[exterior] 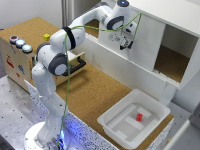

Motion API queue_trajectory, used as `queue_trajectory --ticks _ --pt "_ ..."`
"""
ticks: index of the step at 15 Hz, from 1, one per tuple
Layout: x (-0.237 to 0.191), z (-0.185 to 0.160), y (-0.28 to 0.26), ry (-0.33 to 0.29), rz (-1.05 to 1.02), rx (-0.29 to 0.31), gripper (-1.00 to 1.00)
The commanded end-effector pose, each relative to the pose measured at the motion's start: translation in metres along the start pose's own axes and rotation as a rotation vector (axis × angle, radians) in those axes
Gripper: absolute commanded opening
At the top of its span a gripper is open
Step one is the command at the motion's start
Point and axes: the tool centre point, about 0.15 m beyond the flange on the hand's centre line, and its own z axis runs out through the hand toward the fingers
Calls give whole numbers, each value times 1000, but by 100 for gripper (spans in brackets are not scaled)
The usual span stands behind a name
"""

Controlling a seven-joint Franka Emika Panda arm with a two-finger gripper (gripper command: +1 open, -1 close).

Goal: Slide the door to the left

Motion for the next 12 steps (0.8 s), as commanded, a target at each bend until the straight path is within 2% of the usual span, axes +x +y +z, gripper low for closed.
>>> queue_trajectory --ticks 1,12 --pt "-30 -6 -51 80 4 -106 -100" --pt "-38 -7 -123 98 -43 -117 -100"
